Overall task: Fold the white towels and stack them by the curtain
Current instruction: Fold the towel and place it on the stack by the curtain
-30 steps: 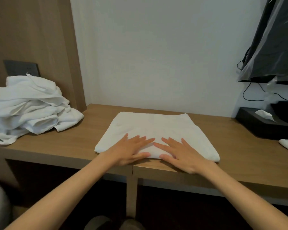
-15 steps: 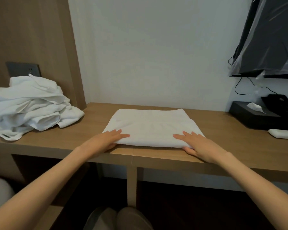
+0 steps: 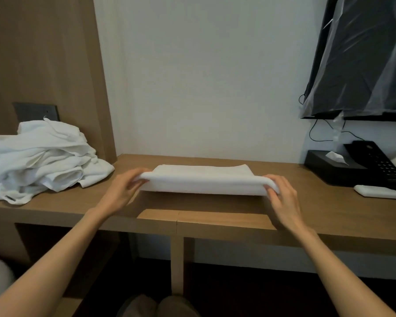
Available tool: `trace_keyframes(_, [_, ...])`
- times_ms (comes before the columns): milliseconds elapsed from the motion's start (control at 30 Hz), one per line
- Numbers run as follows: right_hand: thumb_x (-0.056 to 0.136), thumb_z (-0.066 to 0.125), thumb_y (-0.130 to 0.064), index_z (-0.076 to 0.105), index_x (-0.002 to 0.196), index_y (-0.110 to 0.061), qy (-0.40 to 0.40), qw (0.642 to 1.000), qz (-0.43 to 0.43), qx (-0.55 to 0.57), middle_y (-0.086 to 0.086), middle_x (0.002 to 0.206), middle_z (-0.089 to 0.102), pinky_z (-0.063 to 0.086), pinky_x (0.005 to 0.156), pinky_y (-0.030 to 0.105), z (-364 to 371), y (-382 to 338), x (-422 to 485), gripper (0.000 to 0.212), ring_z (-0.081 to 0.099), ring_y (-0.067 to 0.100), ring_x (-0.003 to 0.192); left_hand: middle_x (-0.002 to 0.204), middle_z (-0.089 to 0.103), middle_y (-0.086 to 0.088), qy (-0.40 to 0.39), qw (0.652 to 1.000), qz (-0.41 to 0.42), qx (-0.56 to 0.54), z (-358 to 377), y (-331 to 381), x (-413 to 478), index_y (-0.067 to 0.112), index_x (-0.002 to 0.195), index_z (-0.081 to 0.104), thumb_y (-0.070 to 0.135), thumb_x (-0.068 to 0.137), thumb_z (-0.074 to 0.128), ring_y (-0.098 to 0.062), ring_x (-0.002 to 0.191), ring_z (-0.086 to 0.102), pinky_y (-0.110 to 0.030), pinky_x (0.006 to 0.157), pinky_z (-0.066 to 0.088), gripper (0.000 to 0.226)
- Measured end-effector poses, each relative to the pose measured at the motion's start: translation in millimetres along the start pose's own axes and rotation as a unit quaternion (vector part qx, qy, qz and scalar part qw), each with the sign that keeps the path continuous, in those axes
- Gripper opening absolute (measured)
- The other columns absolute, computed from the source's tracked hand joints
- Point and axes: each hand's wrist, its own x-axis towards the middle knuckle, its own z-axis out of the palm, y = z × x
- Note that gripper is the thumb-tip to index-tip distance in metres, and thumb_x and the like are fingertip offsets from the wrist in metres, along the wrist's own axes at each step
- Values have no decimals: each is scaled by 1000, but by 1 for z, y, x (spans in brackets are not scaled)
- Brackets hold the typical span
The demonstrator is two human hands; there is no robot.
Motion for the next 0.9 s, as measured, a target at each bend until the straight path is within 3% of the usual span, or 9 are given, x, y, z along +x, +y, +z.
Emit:
trace_keyframes(100, [97,51,-15,50,115,-20,112,992,16,59,-9,104,49,38,72,15,-1,-12,12,19,47,1,91,96,58,9,111,992,-38,-42,-2,8,10,22,102,54,26,96,52,-2,87,54,-16,70,40,7])
trace_keyframes(200, [99,47,-17,46,120,-10,163,983,45,66,-3,105,46,36,70,20,3,-22,26,22,47,11,92,88,53,8,201,976,-61,-60,2,15,19,20,101,49,30,96,52,6,79,50,-7,64,37,12])
trace_keyframes(300, [100,46,-18,43,124,-5,179,981,53,59,-2,106,44,36,73,25,8,-26,40,27,48,14,91,78,51,9,242,964,-82,-72,6,16,28,17,101,47,30,95,53,7,70,48,-6,60,36,16])
trace_keyframes(433, [99,47,-19,39,125,-7,209,971,77,88,-3,105,45,31,59,14,21,-22,57,29,44,8,80,89,55,3,262,953,-119,-92,17,10,49,11,110,50,31,96,53,-6,78,50,-17,64,37,25])
trace_keyframes(500, [99,48,-21,39,124,-7,231,964,97,93,-2,104,46,32,63,24,29,-18,67,30,45,10,80,99,55,-1,269,950,-133,-89,24,6,63,10,116,51,33,96,52,-14,87,50,-27,70,35,30])
trace_keyframes(633, [100,43,-29,41,123,-12,225,966,126,27,5,100,54,35,64,31,44,-4,89,28,54,25,80,98,55,2,257,952,-159,-39,36,-6,91,17,116,51,37,97,47,-16,87,50,-30,70,34,28])
trace_keyframes(767, [100,40,-32,41,122,-13,150,973,165,-51,15,116,58,36,71,36,58,15,113,29,57,37,94,99,58,1,199,965,-168,11,46,-26,113,22,106,48,41,98,43,-15,86,51,-30,69,35,21])
trace_keyframes(900, [99,42,-30,43,119,-11,65,969,220,-88,17,115,59,39,74,38,74,34,124,28,57,39,98,109,62,-3,114,972,-200,37,57,-49,124,20,108,54,41,98,44,-21,96,56,-33,76,38,25])
